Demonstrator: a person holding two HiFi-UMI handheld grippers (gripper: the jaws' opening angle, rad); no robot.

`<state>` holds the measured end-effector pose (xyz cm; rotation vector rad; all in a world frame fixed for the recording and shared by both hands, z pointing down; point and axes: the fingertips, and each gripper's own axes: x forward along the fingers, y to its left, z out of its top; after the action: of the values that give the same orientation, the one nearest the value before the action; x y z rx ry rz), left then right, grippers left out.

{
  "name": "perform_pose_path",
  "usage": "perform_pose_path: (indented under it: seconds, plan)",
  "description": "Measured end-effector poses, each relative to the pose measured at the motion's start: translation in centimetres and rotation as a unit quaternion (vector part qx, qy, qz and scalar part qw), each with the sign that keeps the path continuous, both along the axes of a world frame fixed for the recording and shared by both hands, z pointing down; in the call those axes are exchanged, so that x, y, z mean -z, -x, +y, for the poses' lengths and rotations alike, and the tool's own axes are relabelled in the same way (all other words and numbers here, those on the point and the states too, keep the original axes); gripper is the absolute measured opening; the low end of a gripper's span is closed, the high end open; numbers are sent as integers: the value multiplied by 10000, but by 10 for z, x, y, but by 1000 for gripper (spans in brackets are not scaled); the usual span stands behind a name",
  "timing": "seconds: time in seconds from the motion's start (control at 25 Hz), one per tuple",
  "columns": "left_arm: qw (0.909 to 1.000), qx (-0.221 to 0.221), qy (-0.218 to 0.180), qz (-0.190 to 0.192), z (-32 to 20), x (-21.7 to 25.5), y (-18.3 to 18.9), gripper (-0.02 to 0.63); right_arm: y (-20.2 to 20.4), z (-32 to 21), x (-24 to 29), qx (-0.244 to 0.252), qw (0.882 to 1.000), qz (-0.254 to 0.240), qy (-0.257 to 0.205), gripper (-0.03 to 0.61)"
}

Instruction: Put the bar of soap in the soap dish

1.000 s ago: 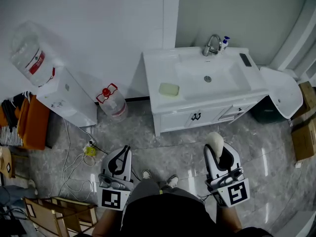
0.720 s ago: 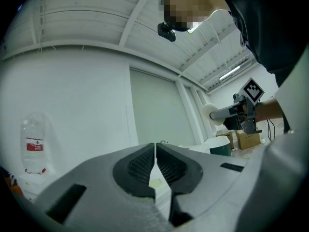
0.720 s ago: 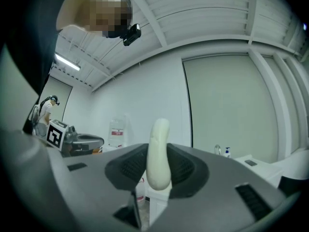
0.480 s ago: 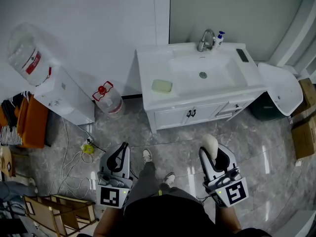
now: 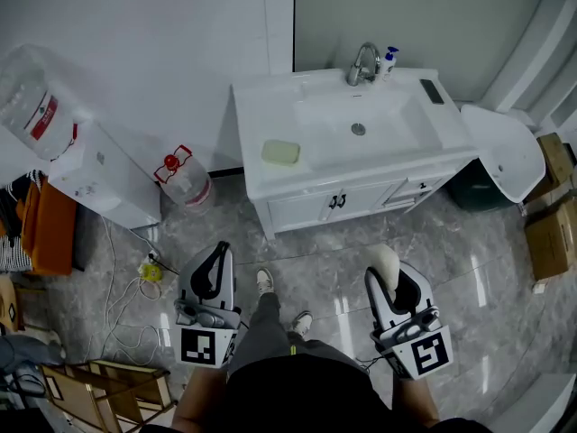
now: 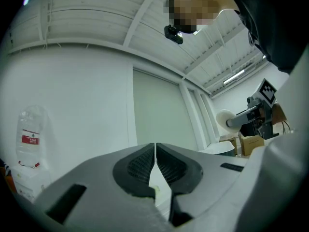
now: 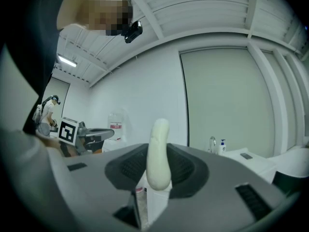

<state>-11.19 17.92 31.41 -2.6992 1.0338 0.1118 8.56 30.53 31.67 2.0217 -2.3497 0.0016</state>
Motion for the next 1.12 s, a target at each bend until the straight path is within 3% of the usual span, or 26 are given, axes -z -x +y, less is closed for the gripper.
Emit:
perform_pose_path:
  seconds: [0.52,0.8,1.12]
  plan:
    - [9988,-44,354,-344,-30,-21,-11,29,-13,-39,-5,1,10000,-24,72,123]
    - [9984,-3,444,-363,-87,-27,-7,29,-14,-100,-6,50,9999,10,159,123]
    - [9970,-356,575,-390,-159,-31,-20,29,-12,-182,8,-22,9997,154,167,123]
